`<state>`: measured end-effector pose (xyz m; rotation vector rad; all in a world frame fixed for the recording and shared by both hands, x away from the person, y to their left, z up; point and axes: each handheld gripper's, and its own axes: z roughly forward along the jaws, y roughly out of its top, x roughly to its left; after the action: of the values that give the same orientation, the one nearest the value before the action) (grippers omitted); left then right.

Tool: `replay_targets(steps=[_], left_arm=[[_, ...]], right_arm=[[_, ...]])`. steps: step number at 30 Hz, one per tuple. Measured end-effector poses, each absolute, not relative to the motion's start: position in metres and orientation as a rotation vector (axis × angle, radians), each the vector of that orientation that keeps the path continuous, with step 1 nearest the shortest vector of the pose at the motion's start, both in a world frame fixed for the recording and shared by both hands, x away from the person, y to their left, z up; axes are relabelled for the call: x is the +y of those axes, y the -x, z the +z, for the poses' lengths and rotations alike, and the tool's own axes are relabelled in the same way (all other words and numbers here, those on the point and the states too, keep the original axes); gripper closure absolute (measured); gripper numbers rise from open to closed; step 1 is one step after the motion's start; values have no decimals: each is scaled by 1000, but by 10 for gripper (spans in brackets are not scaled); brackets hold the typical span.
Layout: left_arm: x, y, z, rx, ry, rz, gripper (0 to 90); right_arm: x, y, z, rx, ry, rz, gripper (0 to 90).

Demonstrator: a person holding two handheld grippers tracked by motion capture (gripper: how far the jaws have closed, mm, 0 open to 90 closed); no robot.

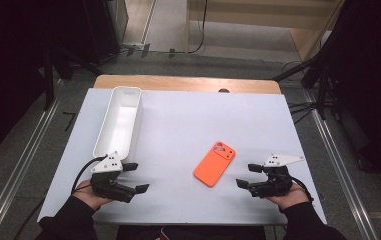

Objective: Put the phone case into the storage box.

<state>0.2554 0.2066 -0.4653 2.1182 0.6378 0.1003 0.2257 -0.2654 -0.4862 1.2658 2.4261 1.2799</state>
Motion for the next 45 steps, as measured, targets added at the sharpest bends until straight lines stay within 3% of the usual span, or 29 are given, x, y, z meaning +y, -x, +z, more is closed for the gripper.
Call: replay_targets(steps=[45], left_arm=[[207, -256, -461, 643, -2107, 98, 165]], right_arm=[[-259, -228, -484, 2424, -1273, 1291, 222]])
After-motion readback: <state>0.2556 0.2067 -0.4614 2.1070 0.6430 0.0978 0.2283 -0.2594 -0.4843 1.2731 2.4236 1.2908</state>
